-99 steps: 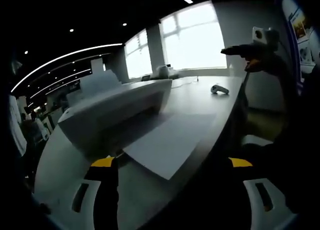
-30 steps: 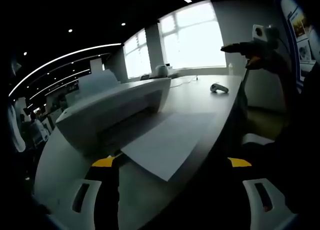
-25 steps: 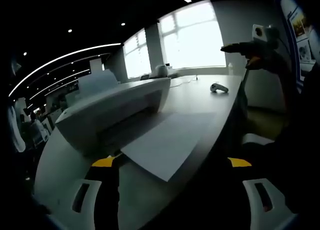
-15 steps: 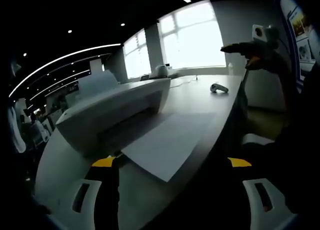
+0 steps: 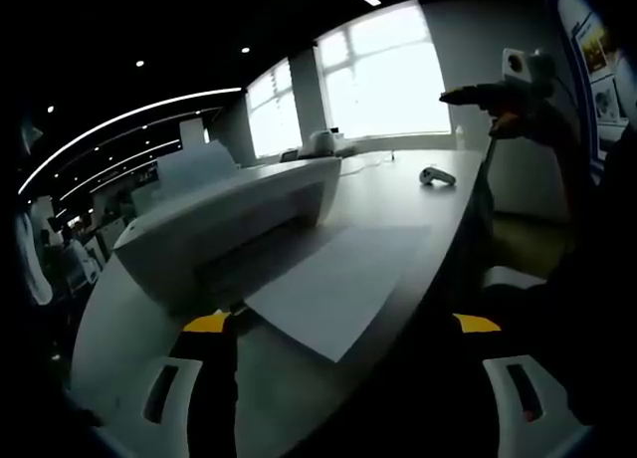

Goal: Remove the paper from the printer output slot and place it on top of the printer

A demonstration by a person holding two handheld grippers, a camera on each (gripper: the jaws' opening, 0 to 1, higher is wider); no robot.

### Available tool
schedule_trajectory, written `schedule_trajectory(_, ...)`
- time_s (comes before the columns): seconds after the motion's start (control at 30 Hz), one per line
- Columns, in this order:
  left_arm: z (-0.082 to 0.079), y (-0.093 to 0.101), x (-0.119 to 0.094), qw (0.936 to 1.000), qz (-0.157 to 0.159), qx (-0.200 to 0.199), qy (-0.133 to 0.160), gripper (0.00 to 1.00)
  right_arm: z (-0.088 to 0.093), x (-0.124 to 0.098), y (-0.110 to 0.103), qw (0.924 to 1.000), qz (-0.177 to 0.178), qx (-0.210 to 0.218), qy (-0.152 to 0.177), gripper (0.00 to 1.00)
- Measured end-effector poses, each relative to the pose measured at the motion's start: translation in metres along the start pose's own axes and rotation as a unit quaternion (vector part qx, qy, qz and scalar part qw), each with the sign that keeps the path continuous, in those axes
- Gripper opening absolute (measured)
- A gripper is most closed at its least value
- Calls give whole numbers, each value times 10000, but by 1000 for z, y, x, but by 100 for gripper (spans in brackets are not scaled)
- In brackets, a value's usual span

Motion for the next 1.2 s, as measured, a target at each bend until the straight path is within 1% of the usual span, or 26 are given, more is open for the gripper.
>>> schedule_trajectory(1.2, 1, -4, 2, 10000, -9, -32, 26, 89, 2, 0, 0, 10000, 4, -4, -22, 83)
Point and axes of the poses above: the point that each gripper's makers call its tool centre point, and the gripper's own axes: x roughly forward along the fingers, y roughly to its right, z roughly out of its underside, the point moved 4 cm from there along -x, roughly backward along the fingers, and after that the axes turned 7 degrees about -x, right-handed, at the moved point
